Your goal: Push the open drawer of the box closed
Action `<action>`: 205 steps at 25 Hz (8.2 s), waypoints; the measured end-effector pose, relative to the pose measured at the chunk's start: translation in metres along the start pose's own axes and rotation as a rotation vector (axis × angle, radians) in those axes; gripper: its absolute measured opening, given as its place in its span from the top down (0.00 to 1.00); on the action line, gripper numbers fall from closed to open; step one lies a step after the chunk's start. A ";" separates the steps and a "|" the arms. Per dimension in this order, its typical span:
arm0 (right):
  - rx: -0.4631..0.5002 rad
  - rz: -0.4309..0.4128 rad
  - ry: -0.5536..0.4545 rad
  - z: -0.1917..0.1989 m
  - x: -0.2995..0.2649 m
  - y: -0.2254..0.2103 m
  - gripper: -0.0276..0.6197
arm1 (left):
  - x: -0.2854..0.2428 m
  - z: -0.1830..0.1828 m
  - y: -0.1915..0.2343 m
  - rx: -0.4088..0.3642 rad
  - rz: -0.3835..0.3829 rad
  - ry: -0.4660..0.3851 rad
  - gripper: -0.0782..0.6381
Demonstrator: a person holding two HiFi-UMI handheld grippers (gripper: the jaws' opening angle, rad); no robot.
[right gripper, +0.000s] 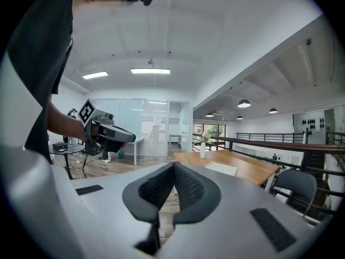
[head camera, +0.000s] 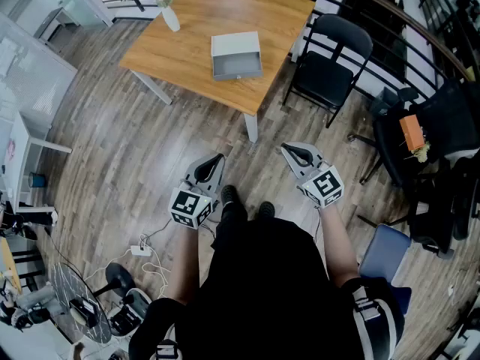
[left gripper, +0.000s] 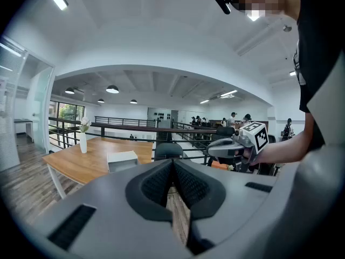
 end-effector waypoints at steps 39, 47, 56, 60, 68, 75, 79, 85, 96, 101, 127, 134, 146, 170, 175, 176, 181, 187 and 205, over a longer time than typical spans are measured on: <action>-0.074 0.150 0.094 -0.022 -0.123 0.000 0.93 | -0.003 -0.010 0.140 -0.026 0.107 0.012 0.86; -0.084 0.224 0.113 -0.037 -0.181 0.001 0.93 | -0.010 -0.013 0.207 -0.042 0.160 0.023 0.86; -0.129 0.320 0.151 -0.029 -0.206 0.005 0.93 | -0.013 -0.007 0.245 -0.072 0.226 0.027 0.86; -0.144 0.339 0.165 -0.032 -0.223 0.012 0.93 | -0.007 -0.006 0.264 -0.079 0.237 0.029 0.86; -0.147 0.339 0.181 -0.029 -0.244 0.009 0.93 | -0.009 -0.005 0.285 -0.068 0.230 0.035 0.86; -0.166 0.329 0.188 -0.024 -0.254 -0.026 0.93 | -0.032 -0.012 0.297 -0.055 0.204 0.052 0.86; -0.159 0.305 0.200 -0.019 -0.267 -0.061 0.93 | -0.061 -0.023 0.308 -0.044 0.179 0.056 0.86; -0.145 0.283 0.208 -0.019 -0.278 -0.125 0.93 | -0.108 -0.052 0.315 -0.050 0.155 0.048 0.86; -0.113 0.210 0.260 -0.011 -0.294 -0.228 0.93 | -0.191 -0.092 0.323 -0.032 0.108 0.046 0.86; -0.098 0.170 0.281 -0.004 -0.303 -0.258 0.93 | -0.212 -0.103 0.325 -0.018 0.074 0.050 0.86; -0.084 -0.059 0.367 0.060 -0.353 -0.316 0.93 | -0.275 -0.109 0.310 0.056 -0.069 0.047 0.86; -0.100 -0.090 0.379 0.067 -0.378 -0.311 0.93 | -0.275 -0.108 0.328 0.083 -0.086 0.047 0.86; -0.195 -0.072 0.441 0.087 -0.412 -0.310 0.93 | -0.299 -0.122 0.368 0.064 -0.024 0.042 0.86; -0.409 0.033 0.537 0.129 -0.525 -0.311 0.88 | -0.354 -0.131 0.505 0.008 0.138 0.096 0.86; -0.467 0.076 0.557 0.145 -0.540 -0.315 0.85 | -0.372 -0.137 0.516 -0.028 0.197 0.104 0.86; -0.484 0.087 0.560 0.147 -0.542 -0.315 0.84 | -0.375 -0.137 0.518 -0.034 0.208 0.110 0.86; -0.570 0.137 0.580 0.156 -0.556 -0.319 0.82 | -0.390 -0.139 0.533 -0.055 0.247 0.126 0.86; -0.628 0.149 0.586 0.167 -0.566 -0.318 0.80 | -0.402 -0.138 0.538 -0.074 0.292 0.131 0.86; -0.739 0.195 0.589 0.164 -0.577 -0.317 0.83 | -0.402 -0.138 0.563 -0.070 0.326 0.118 0.86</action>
Point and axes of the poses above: the fingertips, and each gripper's own axes: x backward along the fingers, y to its left, z out of its underside, the point moved 4 cm from there along x, backward along the fingers, and after that the axes turned 7 degrees about y, right-handed, at the moved point
